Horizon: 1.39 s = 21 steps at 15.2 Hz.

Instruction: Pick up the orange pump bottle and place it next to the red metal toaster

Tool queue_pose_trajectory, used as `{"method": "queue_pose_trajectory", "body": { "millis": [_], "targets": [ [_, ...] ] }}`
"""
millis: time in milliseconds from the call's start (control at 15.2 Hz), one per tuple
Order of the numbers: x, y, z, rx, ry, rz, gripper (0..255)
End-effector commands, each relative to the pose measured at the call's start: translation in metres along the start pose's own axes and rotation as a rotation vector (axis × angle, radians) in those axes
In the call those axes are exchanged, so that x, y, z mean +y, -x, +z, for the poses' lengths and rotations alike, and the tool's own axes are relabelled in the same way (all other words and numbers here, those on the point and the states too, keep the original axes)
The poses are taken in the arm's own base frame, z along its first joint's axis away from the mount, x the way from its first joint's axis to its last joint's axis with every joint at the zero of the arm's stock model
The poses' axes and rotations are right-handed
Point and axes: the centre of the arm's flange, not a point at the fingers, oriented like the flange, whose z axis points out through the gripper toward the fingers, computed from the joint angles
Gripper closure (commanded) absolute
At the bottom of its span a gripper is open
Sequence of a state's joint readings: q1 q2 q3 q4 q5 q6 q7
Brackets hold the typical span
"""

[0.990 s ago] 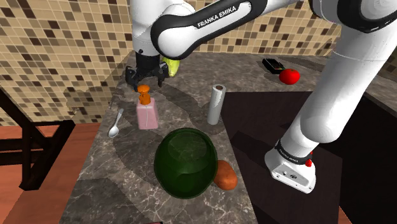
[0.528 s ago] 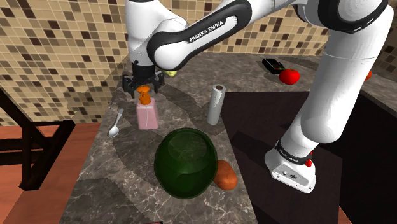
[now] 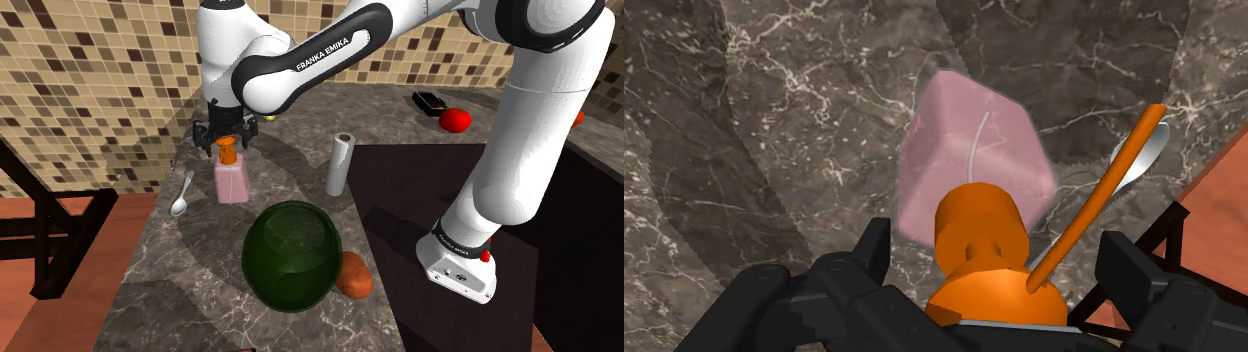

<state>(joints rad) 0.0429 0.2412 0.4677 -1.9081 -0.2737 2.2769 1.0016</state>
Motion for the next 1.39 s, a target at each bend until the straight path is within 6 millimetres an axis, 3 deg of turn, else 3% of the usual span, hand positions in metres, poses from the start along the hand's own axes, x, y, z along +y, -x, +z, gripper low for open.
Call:
{"method": "queue_pose_trajectory", "body": {
  "millis": [0,66,660,1320],
  "targets": [
    [0.0,0.0,0.0,0.0,0.0,0.0,0],
    [0.0,0.0,0.0,0.0,0.0,0.0,255],
    [0.0,0.0,0.0,0.0,0.0,0.0,255],
    [-0.003,-0.01,-0.052,0.0,0.0,0.0,255]
  ]
}}
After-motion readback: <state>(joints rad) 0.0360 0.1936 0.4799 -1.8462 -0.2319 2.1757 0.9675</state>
